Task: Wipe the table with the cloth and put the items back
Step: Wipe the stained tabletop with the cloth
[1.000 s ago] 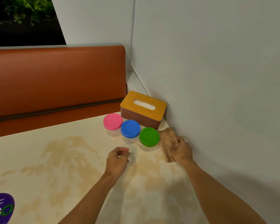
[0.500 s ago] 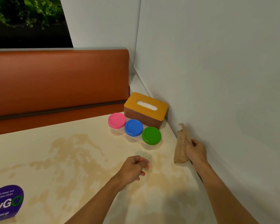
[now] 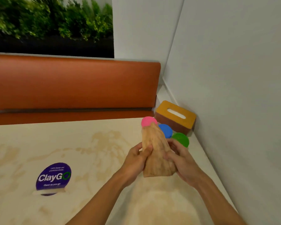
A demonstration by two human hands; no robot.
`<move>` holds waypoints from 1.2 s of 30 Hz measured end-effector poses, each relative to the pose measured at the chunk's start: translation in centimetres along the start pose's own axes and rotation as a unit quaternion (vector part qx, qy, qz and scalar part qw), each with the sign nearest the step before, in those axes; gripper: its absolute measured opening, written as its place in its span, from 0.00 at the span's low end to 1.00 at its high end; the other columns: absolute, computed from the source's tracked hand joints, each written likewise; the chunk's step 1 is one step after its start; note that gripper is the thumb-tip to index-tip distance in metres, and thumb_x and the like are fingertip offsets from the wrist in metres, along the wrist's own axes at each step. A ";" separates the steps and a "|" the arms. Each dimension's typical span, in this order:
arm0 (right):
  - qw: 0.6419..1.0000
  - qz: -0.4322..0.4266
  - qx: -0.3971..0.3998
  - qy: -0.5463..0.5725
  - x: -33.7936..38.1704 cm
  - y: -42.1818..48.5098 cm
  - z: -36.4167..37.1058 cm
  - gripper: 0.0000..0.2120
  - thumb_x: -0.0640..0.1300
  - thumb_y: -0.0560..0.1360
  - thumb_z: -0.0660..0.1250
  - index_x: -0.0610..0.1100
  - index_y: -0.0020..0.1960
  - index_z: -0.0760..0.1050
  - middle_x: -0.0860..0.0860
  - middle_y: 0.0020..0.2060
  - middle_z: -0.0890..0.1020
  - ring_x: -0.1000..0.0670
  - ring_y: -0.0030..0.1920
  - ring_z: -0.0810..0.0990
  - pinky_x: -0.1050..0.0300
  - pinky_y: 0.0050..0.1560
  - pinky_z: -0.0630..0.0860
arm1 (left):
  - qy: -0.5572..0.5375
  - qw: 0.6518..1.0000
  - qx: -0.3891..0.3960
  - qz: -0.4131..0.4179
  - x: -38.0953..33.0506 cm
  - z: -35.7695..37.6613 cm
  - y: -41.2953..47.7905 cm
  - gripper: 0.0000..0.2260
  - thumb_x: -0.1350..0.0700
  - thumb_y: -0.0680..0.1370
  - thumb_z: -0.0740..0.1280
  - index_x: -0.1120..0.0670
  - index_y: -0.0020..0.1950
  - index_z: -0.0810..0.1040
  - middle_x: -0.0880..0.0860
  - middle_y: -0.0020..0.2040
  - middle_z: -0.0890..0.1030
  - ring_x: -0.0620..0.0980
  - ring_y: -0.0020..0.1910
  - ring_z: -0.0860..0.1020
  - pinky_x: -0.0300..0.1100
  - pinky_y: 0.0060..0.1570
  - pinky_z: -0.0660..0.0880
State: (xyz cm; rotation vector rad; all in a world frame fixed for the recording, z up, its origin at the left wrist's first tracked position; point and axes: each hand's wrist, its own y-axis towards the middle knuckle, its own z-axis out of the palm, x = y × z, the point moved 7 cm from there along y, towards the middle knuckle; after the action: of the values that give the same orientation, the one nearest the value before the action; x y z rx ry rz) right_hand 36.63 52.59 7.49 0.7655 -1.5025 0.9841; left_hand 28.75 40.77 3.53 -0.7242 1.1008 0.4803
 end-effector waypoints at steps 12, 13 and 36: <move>0.960 0.200 0.180 0.081 -6.5 -6.5 26.6 0.19 0.47 0.70 0.75 0.42 0.58 0.79 0.42 0.51 0.85 0.41 0.52 0.84 0.46 0.50 0.81 | 0.000 0.988 -0.152 0.017 1.9 -21.0 -17.9 0.13 0.43 0.79 0.64 0.46 0.59 0.79 0.51 0.52 0.85 0.50 0.52 0.84 0.42 0.47 0.81; 0.960 0.200 0.186 0.065 -6.8 -7.2 29.2 0.17 0.47 0.72 0.73 0.41 0.58 0.79 0.42 0.50 0.85 0.42 0.52 0.84 0.45 0.51 0.81 | 0.015 0.986 -0.166 0.021 1.8 -23.2 -19.8 0.13 0.44 0.80 0.63 0.47 0.59 0.79 0.50 0.51 0.85 0.48 0.51 0.84 0.40 0.45 0.80; 0.931 0.242 0.255 0.099 -8.6 -13.0 65.8 0.17 0.45 0.65 0.78 0.39 0.51 0.83 0.39 0.51 0.85 0.40 0.52 0.84 0.42 0.53 0.80 | 0.147 0.894 -0.421 -0.043 1.8 -65.7 -45.0 0.09 0.58 0.82 0.61 0.56 0.52 0.81 0.54 0.51 0.81 0.48 0.43 0.79 0.28 0.34 0.72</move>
State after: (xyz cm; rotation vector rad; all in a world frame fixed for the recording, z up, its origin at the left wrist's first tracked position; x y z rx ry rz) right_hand 20.32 -12.57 -0.36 0.6303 -1.2896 1.8190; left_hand 18.71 -37.98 -2.69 -1.6452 1.1181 0.8021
